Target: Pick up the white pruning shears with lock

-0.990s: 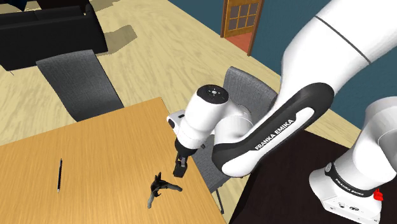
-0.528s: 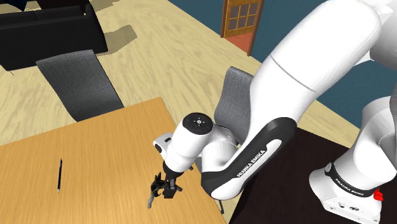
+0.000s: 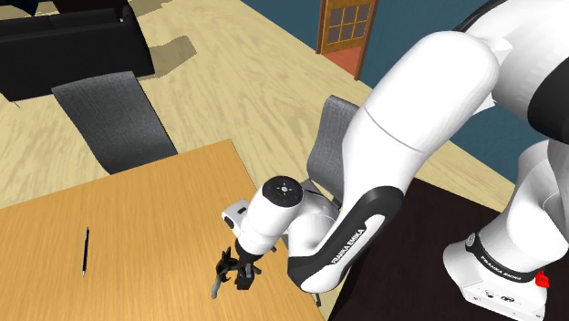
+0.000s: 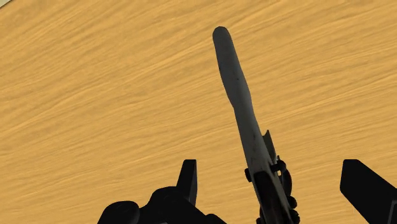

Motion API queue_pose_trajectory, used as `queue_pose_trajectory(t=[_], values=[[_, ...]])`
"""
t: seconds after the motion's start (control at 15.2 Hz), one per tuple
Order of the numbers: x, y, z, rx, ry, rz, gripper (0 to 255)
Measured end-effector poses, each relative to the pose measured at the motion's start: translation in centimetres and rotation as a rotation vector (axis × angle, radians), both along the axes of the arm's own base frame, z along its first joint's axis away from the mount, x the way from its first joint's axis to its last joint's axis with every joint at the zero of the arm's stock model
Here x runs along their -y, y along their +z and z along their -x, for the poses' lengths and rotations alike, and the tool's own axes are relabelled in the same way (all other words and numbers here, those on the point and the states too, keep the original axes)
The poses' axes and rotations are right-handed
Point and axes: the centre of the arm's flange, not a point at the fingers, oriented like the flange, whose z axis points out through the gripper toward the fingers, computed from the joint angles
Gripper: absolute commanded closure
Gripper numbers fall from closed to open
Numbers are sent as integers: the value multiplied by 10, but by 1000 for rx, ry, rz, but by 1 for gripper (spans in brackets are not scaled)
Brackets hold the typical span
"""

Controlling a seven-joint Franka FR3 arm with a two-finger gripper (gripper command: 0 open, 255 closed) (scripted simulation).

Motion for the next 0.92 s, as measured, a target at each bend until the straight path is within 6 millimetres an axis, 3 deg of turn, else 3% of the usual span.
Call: queue_pose_trajectory(t=[0.66,0.92], values=[[0,-1,-1,2,-1,-1,255],[-1,13,-1,1,0,0,255]])
